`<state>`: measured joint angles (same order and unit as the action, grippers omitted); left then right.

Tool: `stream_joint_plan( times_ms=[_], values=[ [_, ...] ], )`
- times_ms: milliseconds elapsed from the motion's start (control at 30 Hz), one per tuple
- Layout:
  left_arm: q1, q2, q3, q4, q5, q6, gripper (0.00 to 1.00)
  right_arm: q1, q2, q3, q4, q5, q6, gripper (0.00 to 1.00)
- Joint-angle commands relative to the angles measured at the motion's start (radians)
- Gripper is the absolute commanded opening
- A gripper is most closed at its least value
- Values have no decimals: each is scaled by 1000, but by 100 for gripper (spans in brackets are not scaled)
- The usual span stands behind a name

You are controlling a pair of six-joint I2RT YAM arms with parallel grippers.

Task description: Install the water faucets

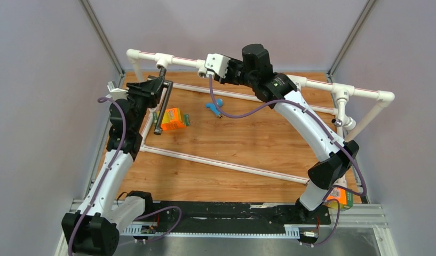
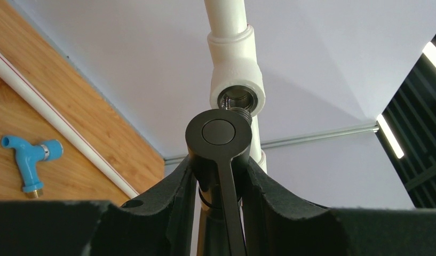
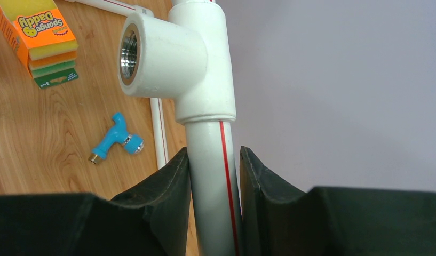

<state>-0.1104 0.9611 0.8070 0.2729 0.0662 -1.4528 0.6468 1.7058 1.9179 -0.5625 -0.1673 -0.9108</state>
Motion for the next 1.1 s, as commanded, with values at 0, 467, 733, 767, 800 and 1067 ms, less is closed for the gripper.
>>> stream_joint_plan(
  times_ms=[0,467,733,767,800,1067],
  values=[
    [-11,-24,89,40,-28,26,0,-3,12,-31,-19,-31,130,0],
    [-9,-58,110,-50,-146,77,0,-3,2,-46,-13,-21,124,0],
    [-9,-22,141,-52,-96,86,0,-3,0,-46,-13,-24,125,0],
    [-9,-19,146,-51,-82,88,0,-4,2,-46,-11,-24,124,0],
    [-9,-10,153,-52,-72,91,0,-3,-1,-48,-11,-23,124,0],
    [-12,-10,150,-73,-48,85,0,-3,5,-46,-10,-28,127,0]
  ],
)
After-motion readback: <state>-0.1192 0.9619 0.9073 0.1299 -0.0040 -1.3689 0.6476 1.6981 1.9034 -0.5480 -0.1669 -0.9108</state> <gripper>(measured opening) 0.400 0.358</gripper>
